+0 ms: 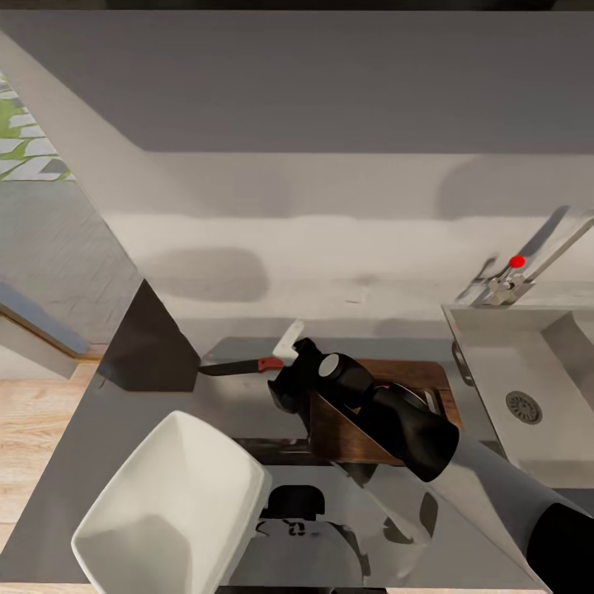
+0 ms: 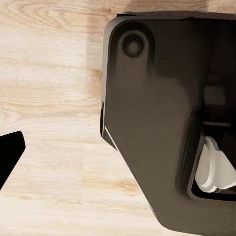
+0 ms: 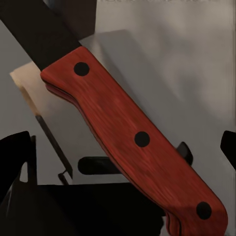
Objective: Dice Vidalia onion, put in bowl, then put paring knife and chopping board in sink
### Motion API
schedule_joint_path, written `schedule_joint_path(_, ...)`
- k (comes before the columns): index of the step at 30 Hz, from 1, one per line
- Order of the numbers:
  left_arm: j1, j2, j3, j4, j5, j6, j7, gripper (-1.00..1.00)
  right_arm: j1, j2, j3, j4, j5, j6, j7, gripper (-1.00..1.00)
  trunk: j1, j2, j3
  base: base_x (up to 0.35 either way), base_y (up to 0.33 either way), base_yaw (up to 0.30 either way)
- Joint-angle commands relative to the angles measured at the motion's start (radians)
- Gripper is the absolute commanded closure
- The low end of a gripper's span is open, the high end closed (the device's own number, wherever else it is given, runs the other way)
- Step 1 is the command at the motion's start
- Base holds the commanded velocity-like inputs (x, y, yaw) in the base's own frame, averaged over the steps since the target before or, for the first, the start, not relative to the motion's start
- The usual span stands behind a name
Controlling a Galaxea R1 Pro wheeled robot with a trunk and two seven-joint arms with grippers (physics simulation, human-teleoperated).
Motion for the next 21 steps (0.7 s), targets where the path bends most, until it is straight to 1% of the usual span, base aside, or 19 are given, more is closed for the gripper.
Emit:
schedule_joint_path(1, 0.000, 0.000, 0.001, -0.001, 0.004, -0.001, -0.002, -1.00, -0.001, -0.001, 0.001, 0.005, -0.004, 0.006, 0.001, -1.00, 0.001, -0.001, -0.001, 0.000, 0.000, 0.000)
schedule_joint_path(8, 0.000, 0.000, 0.001, -0.001, 0.004, -0.001, -0.002, -1.00, -0.001, -0.002, -0.002, 0.004, -0.005, 0.006, 0.002, -1.00, 0.001, -0.001, -0.004, 0.000, 0.000, 0.000)
schedule_joint_path(19, 0.000, 0.000, 0.001, -0.001, 0.004, -0.001, -0.002, -1.00, -0.001, -0.001, -0.002, -0.018, -0.005, 0.006, 0.002, -1.00, 0.001, -0.001, -0.020, 0.000, 0.000, 0.000)
schedule_joint_path(20, 0.000, 0.000, 0.001, -0.001, 0.004, -0.001, -0.002, -1.00, -0.001, 0.000, -0.002, 0.028, -0.005, 0.006, 0.002, -1.00, 0.001, -0.001, -0.022, 0.000, 0.000, 0.000)
schedule_joint_path(21, 0.000, 0.000, 0.001, -0.001, 0.004, -0.001, -0.002, -1.00, -0.001, -0.001, -0.003, 0.028, -0.005, 0.006, 0.002, -1.00, 0.001, -0.001, -0.023, 0.000, 0.000, 0.000)
